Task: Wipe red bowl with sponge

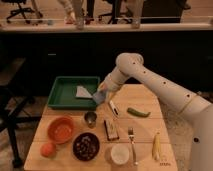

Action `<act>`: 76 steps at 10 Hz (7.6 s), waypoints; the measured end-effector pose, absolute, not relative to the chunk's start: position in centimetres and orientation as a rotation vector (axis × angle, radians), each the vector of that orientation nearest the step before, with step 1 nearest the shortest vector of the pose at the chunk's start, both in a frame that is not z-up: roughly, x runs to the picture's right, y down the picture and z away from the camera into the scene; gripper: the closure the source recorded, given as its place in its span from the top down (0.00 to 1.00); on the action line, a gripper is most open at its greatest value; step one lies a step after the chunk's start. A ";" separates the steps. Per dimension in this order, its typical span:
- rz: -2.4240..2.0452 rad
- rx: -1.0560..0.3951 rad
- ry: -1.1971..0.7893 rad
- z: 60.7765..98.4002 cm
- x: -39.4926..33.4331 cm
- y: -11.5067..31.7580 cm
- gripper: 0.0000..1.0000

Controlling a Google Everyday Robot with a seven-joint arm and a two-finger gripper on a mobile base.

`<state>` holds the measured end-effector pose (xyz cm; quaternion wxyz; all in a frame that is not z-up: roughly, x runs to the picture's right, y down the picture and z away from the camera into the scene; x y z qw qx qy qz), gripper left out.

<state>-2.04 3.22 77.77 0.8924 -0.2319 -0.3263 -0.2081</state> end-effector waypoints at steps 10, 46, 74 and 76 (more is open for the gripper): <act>-0.453 -0.490 -0.730 76.5 -7.3 4.4 0.00; -0.748 -0.548 -0.716 78.5 -25.4 20.1 0.00; -0.851 -0.671 -0.822 78.5 -25.8 20.8 0.00; -0.819 -0.684 -0.809 78.6 -23.8 21.3 0.00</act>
